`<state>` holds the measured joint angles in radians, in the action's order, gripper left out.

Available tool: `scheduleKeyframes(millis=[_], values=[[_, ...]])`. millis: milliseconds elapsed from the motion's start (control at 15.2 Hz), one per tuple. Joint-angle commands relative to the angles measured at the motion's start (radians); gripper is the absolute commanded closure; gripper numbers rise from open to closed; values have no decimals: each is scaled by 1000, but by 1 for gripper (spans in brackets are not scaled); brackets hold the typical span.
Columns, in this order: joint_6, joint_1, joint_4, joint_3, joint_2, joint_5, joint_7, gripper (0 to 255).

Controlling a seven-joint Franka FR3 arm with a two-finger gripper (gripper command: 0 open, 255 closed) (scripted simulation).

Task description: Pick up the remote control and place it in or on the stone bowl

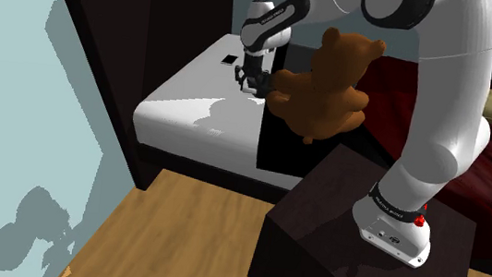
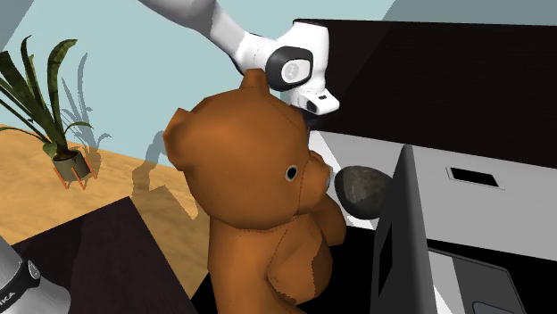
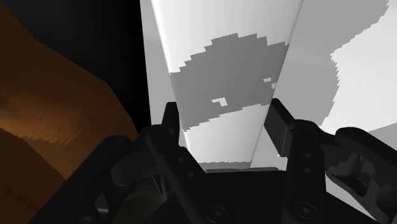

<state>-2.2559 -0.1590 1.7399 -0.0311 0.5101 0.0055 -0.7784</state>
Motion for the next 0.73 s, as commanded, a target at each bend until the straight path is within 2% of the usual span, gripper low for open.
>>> scheduleKeyframes(millis=[0,462,660], values=[[22,0,-6,0,-16,0,-1,255],[91,0,-30,-1,-61,1,-1,255],[130,-40,-125,12,-4,7,53,255]])
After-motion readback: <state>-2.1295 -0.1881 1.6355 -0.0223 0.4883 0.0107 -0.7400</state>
